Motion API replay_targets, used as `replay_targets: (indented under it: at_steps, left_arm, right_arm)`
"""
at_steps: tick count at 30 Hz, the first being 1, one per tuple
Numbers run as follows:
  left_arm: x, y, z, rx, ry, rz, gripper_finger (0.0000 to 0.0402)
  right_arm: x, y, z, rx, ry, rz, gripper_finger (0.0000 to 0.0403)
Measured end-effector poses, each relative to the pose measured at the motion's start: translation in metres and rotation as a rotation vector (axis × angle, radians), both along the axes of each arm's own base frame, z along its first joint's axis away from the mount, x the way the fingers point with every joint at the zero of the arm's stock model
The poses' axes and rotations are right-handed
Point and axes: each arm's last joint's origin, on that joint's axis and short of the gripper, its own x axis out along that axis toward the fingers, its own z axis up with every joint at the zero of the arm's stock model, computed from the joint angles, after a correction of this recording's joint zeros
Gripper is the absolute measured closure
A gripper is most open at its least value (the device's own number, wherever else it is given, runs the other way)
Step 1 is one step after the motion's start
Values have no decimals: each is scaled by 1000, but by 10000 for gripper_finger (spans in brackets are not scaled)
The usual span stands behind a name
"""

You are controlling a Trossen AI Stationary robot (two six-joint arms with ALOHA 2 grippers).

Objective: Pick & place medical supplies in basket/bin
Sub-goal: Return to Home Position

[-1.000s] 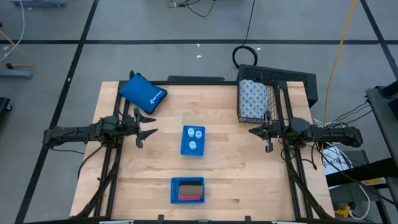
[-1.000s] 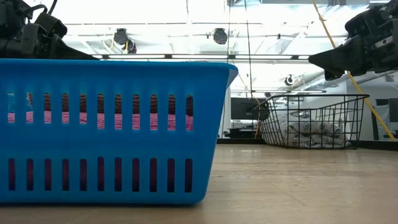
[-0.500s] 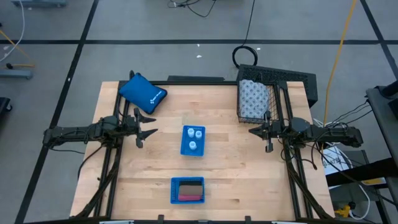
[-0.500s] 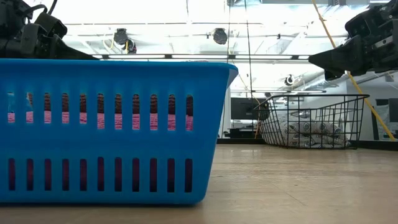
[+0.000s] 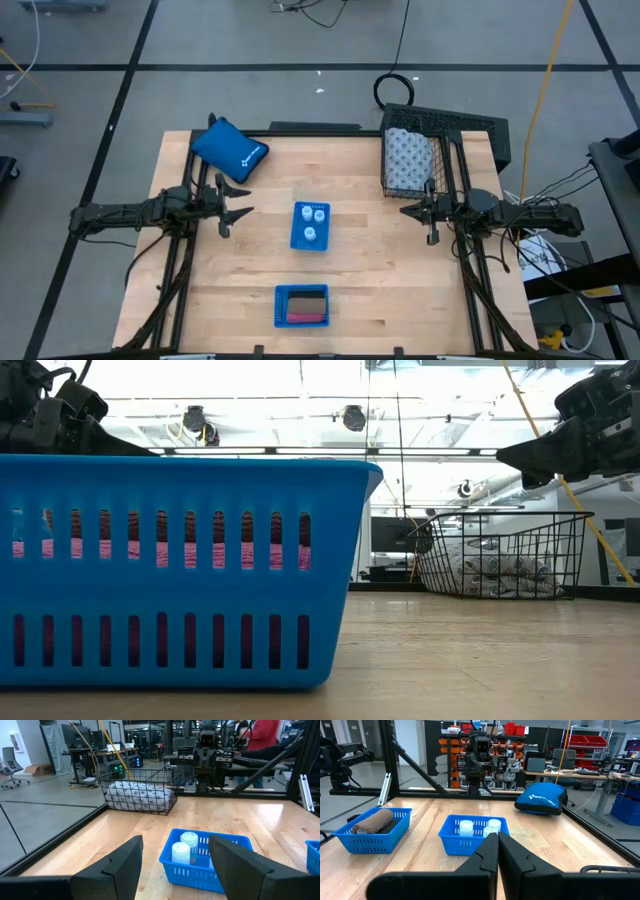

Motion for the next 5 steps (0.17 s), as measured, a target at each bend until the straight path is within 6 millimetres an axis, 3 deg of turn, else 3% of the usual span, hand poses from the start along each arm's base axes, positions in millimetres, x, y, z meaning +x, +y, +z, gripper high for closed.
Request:
replay_targets:
  at_steps: [5]
  left_arm:
    - [0,0,0,0,0,0,167]
  right_arm:
    - [0,0,0,0,0,0,403]
